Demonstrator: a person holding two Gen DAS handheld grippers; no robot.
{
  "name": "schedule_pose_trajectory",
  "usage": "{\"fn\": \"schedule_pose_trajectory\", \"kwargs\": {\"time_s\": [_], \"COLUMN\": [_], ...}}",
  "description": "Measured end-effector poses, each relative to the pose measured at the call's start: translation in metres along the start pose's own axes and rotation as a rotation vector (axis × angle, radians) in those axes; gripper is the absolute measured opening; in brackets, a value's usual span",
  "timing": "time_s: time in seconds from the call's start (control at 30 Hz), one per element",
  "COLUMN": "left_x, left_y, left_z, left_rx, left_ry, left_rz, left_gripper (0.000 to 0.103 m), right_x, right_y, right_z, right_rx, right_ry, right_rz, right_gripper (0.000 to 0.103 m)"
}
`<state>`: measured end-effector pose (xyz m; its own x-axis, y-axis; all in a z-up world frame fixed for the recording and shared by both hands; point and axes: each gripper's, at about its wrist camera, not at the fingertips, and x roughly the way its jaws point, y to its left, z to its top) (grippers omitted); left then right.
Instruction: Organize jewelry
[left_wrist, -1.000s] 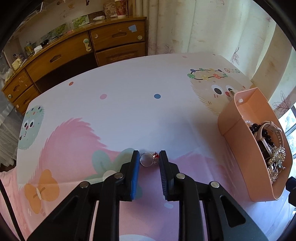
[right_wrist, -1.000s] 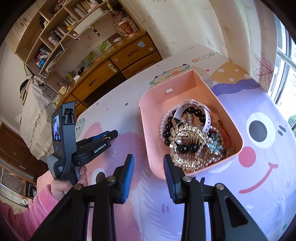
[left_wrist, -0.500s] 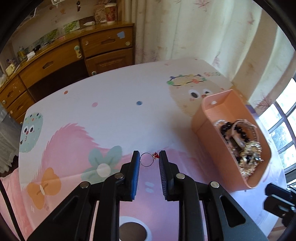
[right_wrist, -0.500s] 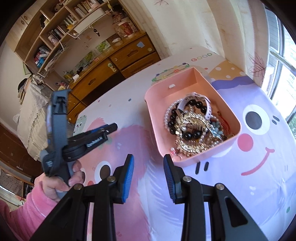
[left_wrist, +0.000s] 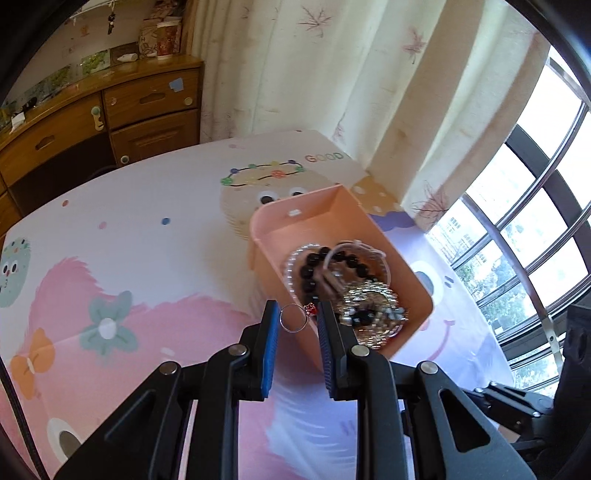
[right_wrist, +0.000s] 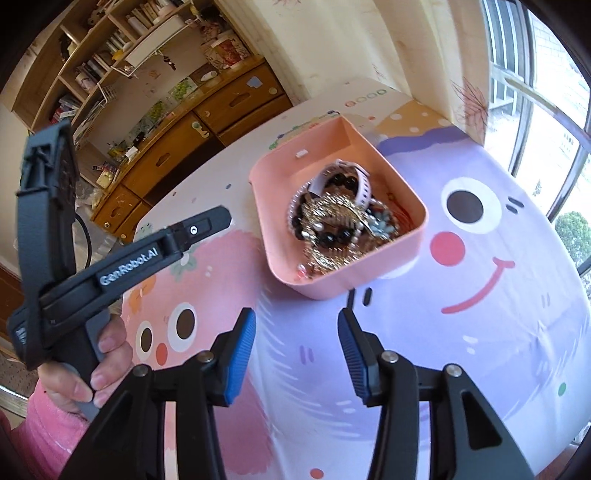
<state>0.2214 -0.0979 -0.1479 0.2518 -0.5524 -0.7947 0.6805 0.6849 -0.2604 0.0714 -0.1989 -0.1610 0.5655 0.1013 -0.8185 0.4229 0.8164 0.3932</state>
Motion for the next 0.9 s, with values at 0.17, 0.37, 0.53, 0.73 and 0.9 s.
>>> {"fn": "schedule_pose_trajectory", "kwargs": {"time_s": [0.17,0.37,0.53,0.73,0.9], "left_x": [0.004,0.014,-0.001,-0.048,-0.09], "left_y": [-0.024,-0.049,-0.078,-0.103,-0.118], "left_z": [-0.004,-0.013,-0.021,-0.035,-0.054], "left_rx": [-0.018,-0.043,-0.053,-0.118,-0.155], "left_ry": [0.02,0.067,0.029,0.042,0.108], "left_rz": [0.011,0.069,0.179,0.302,0.406], "left_gripper": [0.019,0.023,0.063,0.084,0.085], "right_x": [-0.004,-0.022,-0.037,-0.062,-0.089], "right_y": [-0.018,-0.051,-0.081,-0.096,-0.085], "right_z": [0.0,-0.002,-0.014,-0.022,-0.017], "right_rx": [0.006,-0.018,-0.052,-0.163,-0.263], "right_ry": [0.022,0.031,0.073,0.163,0.237], "right_rz": [0.019,0.021,0.036,0.037,-0.05], "right_gripper": [0.048,0.051,0.052,0.072,0.083]}}
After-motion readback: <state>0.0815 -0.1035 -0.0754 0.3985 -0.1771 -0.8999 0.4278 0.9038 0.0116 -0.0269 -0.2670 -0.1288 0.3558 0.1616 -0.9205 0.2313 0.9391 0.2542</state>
